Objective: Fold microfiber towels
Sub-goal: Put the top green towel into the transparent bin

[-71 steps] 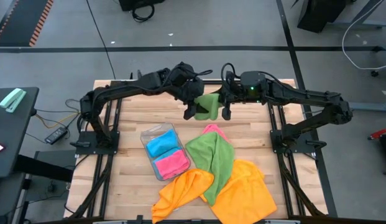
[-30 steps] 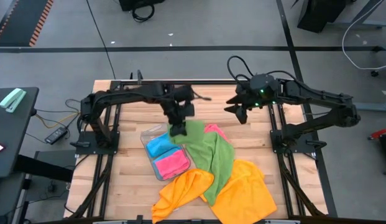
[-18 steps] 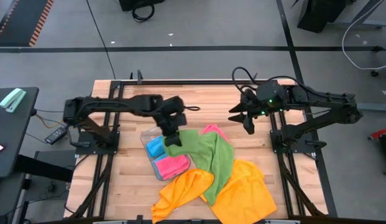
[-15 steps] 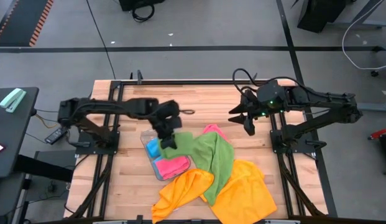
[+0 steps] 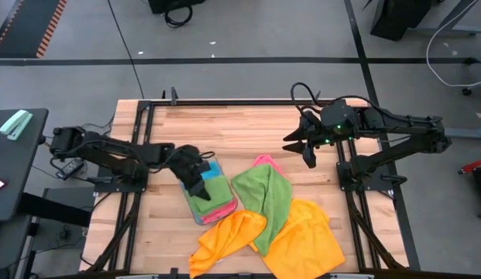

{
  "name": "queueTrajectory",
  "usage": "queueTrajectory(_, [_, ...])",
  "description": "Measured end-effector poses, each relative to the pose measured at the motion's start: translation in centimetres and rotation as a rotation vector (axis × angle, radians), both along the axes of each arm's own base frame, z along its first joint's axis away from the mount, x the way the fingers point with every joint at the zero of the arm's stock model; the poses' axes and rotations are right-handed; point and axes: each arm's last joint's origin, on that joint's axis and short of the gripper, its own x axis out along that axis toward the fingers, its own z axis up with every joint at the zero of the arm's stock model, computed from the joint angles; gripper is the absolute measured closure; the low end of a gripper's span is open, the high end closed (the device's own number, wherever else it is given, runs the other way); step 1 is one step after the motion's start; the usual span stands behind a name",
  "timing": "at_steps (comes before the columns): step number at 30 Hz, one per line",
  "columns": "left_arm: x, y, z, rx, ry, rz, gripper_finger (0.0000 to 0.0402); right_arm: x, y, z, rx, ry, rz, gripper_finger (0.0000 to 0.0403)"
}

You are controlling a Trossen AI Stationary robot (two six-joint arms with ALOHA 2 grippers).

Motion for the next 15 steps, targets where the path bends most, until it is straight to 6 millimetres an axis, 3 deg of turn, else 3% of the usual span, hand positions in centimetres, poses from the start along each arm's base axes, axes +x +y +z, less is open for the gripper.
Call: queueTrajectory(15, [0.2,-1.4,-1.4,0.06,-0.066,0.029,0.0369,0.7,0.0,0.2,0.03,-0.044,-0.017,0.0242])
